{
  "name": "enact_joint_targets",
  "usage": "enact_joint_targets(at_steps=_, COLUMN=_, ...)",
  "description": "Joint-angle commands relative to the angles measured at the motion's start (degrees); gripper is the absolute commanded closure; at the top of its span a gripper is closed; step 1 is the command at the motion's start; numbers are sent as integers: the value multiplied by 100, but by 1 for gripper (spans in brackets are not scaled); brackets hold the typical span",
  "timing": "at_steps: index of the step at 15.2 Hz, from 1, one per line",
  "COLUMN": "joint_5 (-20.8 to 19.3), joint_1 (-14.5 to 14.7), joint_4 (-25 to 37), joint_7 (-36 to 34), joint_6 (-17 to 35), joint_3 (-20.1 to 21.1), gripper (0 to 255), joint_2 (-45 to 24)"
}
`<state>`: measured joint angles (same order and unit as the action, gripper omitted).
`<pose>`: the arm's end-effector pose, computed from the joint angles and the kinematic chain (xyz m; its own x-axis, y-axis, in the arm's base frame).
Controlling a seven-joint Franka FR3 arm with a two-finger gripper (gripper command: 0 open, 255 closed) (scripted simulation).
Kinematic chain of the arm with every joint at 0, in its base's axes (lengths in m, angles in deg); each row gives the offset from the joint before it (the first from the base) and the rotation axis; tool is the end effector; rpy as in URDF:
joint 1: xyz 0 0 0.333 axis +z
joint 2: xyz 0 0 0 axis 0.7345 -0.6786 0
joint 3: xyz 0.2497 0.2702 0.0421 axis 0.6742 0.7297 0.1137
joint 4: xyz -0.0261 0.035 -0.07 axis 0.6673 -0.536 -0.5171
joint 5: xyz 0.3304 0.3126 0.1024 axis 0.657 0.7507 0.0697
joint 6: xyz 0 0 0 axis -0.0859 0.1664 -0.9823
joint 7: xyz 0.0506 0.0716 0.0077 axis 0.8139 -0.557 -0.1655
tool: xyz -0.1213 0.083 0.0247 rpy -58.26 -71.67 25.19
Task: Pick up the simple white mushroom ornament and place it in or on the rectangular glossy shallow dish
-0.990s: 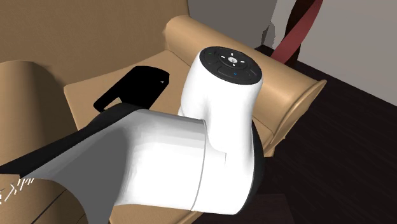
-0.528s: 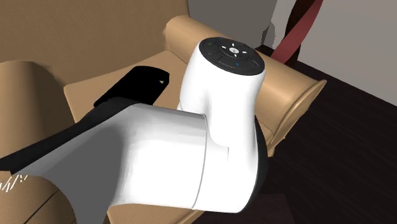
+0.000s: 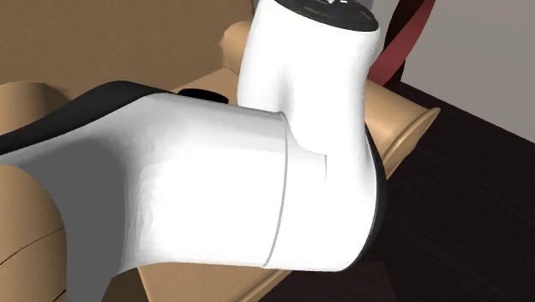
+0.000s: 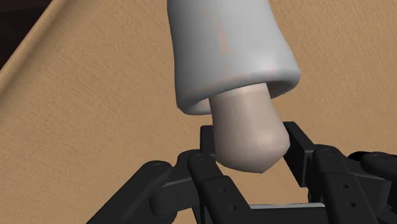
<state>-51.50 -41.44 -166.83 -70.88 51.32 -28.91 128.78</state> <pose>0.3307 0.0565 0.3315 0.9812 -0.1070 0.1603 -0.0700 -0.9728 -0.2209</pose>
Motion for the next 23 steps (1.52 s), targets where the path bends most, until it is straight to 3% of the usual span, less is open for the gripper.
enact_joint_targets(at_steps=1, joint_5=-56, joint_1=-45, joint_4=89, joint_7=-34, joint_6=-229, joint_3=-9, gripper=255, joint_2=136)
enact_joint_targets(at_steps=9, joint_5=-198, joint_1=-135, joint_4=524, joint_7=-185, joint_6=-970, joint_3=-15, gripper=255, joint_2=448)
enact_joint_targets(at_steps=16, joint_5=8, joint_1=79, joint_4=1761, joint_7=-535, joint_6=-208, joint_3=400, gripper=255, joint_2=-1459)
enact_joint_targets(at_steps=23, joint_5=-166, joint_1=83, joint_4=3218, joint_7=-1004, joint_6=51, joint_3=754, gripper=255, joint_2=-3084)
